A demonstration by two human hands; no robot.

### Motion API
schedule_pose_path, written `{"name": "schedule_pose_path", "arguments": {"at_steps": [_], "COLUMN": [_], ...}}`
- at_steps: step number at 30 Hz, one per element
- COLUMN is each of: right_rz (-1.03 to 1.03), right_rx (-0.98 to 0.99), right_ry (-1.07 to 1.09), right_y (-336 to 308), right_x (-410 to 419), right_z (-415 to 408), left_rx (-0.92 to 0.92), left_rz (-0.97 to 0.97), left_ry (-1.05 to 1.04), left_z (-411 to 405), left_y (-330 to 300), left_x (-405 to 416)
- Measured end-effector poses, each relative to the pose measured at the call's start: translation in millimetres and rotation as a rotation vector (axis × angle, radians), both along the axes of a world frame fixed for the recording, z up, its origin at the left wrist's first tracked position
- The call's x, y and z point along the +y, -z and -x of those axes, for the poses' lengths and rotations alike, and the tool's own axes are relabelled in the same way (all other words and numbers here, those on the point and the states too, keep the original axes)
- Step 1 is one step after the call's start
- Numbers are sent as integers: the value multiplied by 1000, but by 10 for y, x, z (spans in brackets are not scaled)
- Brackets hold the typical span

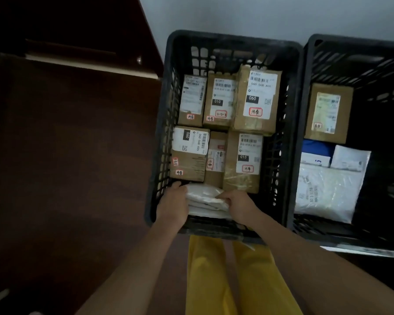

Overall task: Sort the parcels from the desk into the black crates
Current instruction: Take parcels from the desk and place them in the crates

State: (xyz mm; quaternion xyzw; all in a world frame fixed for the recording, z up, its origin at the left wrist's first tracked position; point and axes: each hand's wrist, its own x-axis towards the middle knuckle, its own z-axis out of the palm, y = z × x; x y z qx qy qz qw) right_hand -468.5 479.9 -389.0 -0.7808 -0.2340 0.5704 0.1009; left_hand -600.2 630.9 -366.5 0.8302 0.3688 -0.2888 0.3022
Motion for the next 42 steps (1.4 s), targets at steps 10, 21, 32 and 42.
{"name": "schedule_pose_path", "arguments": {"at_steps": [10, 21, 32, 42], "right_rz": [-210, -97, -128, -45], "right_rx": [132, 101, -136, -608], "right_ry": [185, 160, -14, -51], "right_y": [16, 336, -314, -1615], "right_x": [62, 216, 55, -269], "right_z": [130, 160, -102, -335], "left_rx": [101, 288, 64, 20], "left_rz": [-88, 233, 176, -129], "left_ry": [250, 481, 214, 437], "left_z": [-158, -281, -376, -934], "left_y": [8, 540, -278, -1505], "left_x": [244, 190, 228, -33]}}
